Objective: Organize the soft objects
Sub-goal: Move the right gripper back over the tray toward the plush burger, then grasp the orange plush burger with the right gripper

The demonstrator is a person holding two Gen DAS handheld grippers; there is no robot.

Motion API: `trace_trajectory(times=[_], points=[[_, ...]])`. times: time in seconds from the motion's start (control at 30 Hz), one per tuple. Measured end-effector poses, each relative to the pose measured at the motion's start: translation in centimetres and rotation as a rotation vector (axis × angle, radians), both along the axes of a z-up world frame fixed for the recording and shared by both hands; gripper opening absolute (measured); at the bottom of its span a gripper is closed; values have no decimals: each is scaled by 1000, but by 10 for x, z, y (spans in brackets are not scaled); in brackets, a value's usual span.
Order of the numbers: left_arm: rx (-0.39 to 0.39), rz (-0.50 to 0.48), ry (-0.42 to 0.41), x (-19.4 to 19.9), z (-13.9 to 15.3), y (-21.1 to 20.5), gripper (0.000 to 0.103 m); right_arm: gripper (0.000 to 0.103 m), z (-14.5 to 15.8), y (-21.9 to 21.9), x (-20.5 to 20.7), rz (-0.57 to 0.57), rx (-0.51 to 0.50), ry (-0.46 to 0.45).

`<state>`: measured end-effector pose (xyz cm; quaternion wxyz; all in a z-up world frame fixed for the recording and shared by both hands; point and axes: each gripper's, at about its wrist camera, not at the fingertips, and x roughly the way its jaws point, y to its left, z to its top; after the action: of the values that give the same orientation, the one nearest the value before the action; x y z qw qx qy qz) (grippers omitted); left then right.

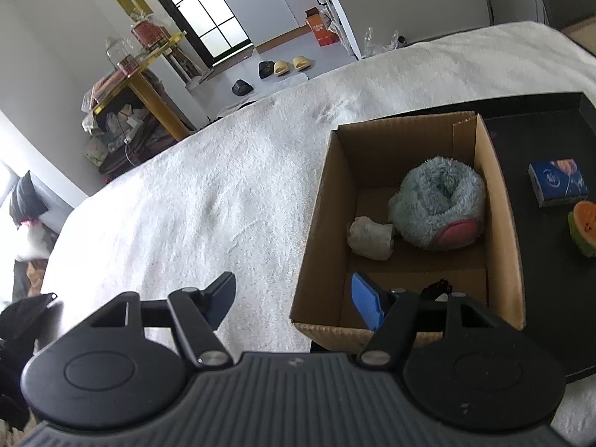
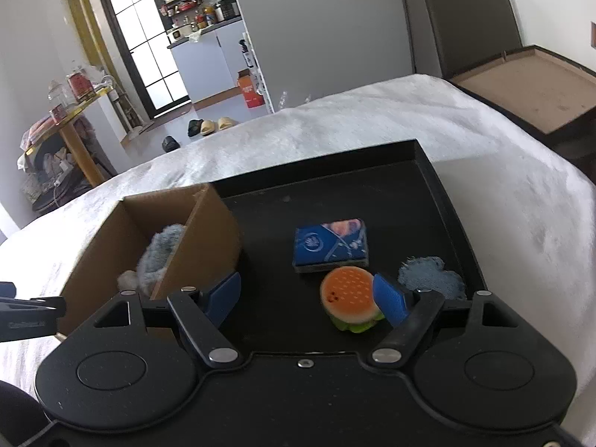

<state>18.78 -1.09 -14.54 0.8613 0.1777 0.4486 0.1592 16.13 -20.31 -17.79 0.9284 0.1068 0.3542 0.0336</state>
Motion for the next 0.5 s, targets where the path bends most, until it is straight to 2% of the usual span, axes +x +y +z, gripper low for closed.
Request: trace_trajectory(times=[0.5], points=[[133,-32,39,5,-10,-25,68,77,-40,-20,14,-25,-6,27]])
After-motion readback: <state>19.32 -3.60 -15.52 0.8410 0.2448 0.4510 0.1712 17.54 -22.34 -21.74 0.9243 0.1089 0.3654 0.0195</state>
